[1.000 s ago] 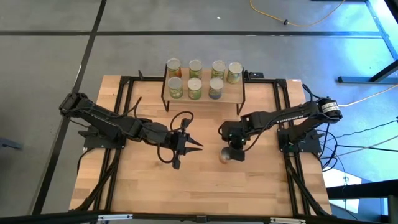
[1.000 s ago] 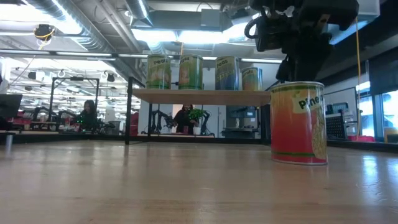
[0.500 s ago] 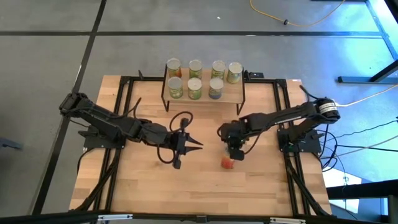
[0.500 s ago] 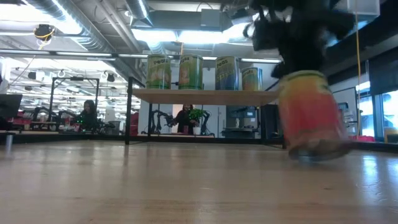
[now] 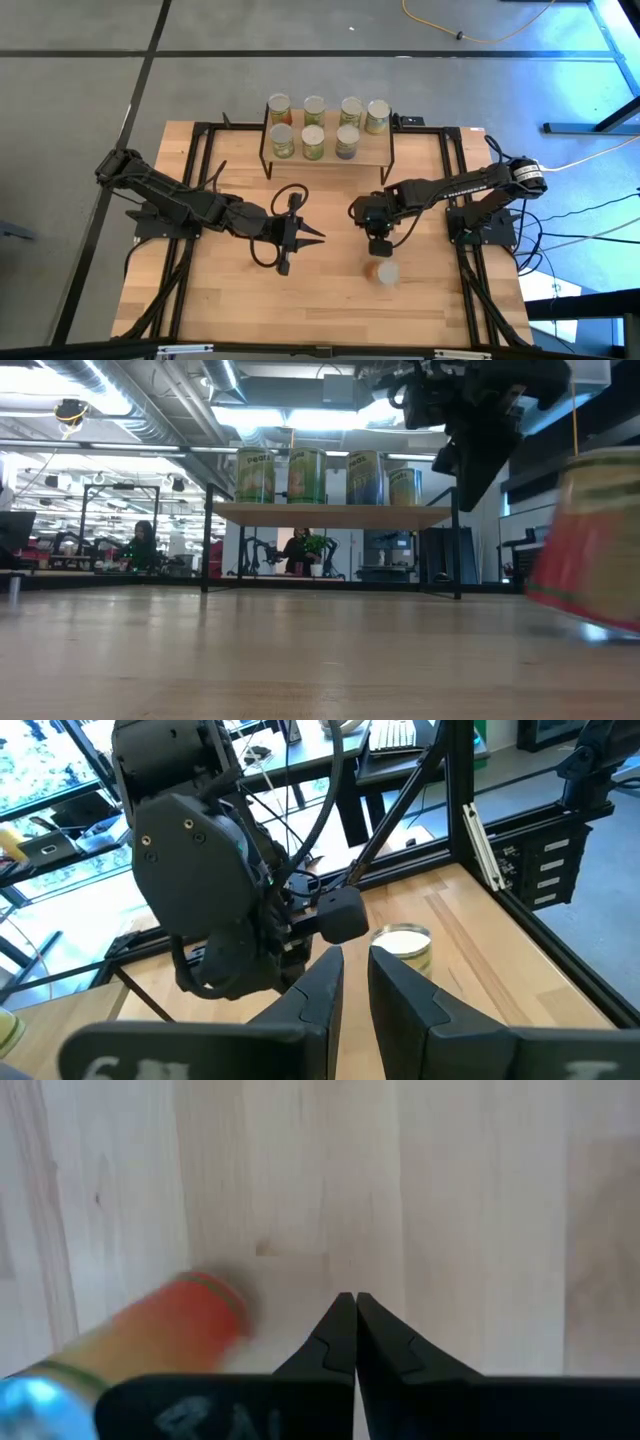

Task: Pick and place cans onto a shelf
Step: Put the canned pineapples on the shelf

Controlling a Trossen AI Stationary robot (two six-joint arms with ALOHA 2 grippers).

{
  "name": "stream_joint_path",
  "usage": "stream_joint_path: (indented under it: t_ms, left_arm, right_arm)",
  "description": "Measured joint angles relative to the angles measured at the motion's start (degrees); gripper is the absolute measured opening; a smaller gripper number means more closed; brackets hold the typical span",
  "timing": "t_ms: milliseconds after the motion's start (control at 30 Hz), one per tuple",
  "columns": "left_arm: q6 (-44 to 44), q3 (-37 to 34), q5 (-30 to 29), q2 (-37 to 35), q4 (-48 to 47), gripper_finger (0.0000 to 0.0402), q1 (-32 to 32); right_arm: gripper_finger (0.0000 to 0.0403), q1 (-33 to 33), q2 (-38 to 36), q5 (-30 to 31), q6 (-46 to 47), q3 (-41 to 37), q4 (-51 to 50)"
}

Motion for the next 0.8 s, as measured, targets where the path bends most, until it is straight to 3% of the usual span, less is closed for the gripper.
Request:
stream_joint_path:
  t_ms: [233,367,467,600,800]
  left_arm:
    - [0.0,0.0,0.0,0.0,0.0,0.0043,0.1]
    - [0.0,0.0,0.0,0.0,0.0,0.0043,0.1]
    - [0.0,0.0,0.0,0.0,0.0,0.0043,0.1]
    - [0.0,0.0,0.0,0.0,0.0,0.0043,0.1]
    - [0.1,0.0,0.0,0.0,0.0,0.0043,0.1]
  right_arm:
    - [0.0,0.0,0.0,-0.2,-0.7,0.7,-0.9]
    - [0.0,0.1,0.0,-1.5,-3.1,5.3,-8.0]
    - [0.0,1.1,0.0,-6.6,-6.3,10.1,-15.5]
    - [0.0009,3.1,-0.2,-20.7,-6.8,13.5,-19.0]
    - [0.0054,6.9,-0.2,-21.1,-1.7,14.3,-19.0]
